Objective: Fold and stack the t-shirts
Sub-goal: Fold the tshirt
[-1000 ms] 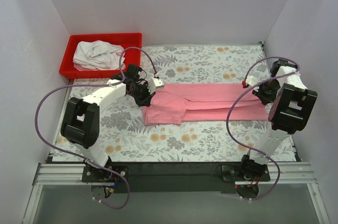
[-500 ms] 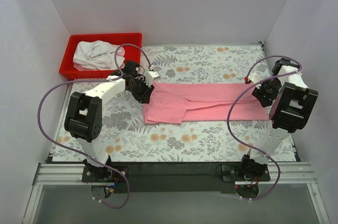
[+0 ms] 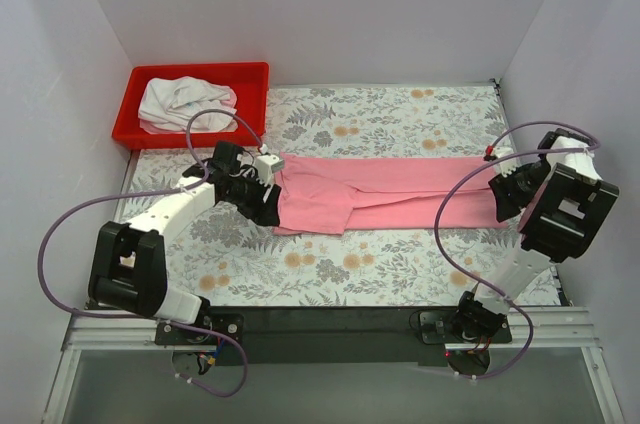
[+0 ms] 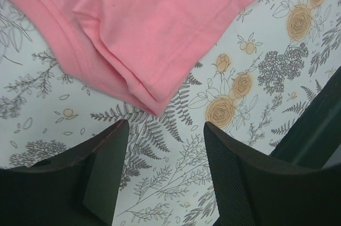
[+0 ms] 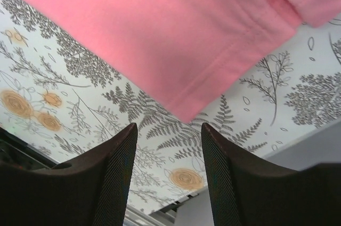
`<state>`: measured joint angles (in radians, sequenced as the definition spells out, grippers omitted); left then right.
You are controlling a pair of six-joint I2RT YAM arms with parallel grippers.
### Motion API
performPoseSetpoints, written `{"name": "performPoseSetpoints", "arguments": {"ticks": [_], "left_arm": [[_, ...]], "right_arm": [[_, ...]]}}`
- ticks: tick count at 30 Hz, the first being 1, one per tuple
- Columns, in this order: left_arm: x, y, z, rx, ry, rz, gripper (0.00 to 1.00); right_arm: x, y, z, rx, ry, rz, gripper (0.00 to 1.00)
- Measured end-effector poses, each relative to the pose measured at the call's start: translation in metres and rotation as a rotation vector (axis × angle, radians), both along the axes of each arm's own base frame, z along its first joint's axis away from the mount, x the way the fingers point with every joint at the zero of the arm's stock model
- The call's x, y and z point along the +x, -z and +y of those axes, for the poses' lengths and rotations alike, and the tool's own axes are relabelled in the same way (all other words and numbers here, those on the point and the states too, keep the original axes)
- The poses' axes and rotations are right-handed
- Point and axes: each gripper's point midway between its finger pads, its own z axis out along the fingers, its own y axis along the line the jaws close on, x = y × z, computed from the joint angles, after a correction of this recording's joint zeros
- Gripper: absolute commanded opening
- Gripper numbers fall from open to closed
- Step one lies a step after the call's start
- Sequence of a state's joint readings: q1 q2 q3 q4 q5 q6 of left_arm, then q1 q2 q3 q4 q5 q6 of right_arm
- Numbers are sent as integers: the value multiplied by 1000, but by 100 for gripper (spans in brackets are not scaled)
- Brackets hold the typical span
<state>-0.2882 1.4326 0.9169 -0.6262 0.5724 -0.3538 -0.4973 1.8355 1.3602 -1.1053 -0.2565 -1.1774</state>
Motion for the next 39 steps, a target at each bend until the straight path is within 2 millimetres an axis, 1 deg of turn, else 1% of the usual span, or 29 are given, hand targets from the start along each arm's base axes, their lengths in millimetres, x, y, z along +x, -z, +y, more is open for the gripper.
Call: {"name": "performPoseSetpoints", "arguments": {"ticks": [2, 5, 9, 12, 15, 16, 18, 19, 20, 21, 22, 23, 24, 25, 26, 31, 36, 39], "left_arm": [[-7, 11, 1, 5, -7, 36, 59], [-11, 21, 3, 13, -10, 47, 59], [-10, 32, 4, 27, -16, 43, 58], [-7, 42, 3, 39, -15, 53, 54], [-8, 52, 2, 49, -9, 60, 43], [-9, 53, 2, 51, -7, 61, 34], [-7, 54, 1, 51, -1, 54, 28], [-6, 53, 0, 48, 4, 47, 22], [-6, 53, -1, 45, 7, 44, 20], [-6, 53, -1, 42, 11, 42, 15], [-6, 52, -2, 39, 14, 42, 10], [-6, 52, -2, 37, 17, 42, 5], [-6, 51, -2, 37, 20, 42, 3], [-5, 50, -3, 37, 23, 38, 2], [-5, 49, -2, 39, 27, 37, 0], [0, 41, 0, 71, 40, 48, 0], [13, 29, 1, 102, 44, 41, 0], [20, 33, 3, 130, 38, 51, 0]], "right_arm": [[-1, 4, 4, 18, 26, 16, 58], [-2, 11, 7, 32, 69, 36, 58], [-1, 21, 8, 40, 107, 54, 57], [-4, 32, 9, 45, 123, 74, 54], [-5, 35, 9, 41, 129, 80, 47], [-5, 36, 8, 39, 132, 79, 41], [-3, 37, 7, 33, 136, 74, 35], [-3, 37, 7, 30, 139, 74, 28], [-3, 38, 6, 28, 137, 73, 25], [-3, 39, 6, 26, 140, 73, 21], [-3, 39, 6, 25, 140, 73, 12], [-3, 39, 5, 23, 139, 71, 7], [-3, 40, 5, 21, 140, 72, 3], [-4, 40, 5, 19, 142, 74, 1], [-4, 40, 5, 17, 145, 74, 1], [-4, 41, 3, 6, 141, 78, 1], [-6, 41, 0, -16, 130, 85, 1], [-6, 41, -1, -23, 126, 87, 1]]}}
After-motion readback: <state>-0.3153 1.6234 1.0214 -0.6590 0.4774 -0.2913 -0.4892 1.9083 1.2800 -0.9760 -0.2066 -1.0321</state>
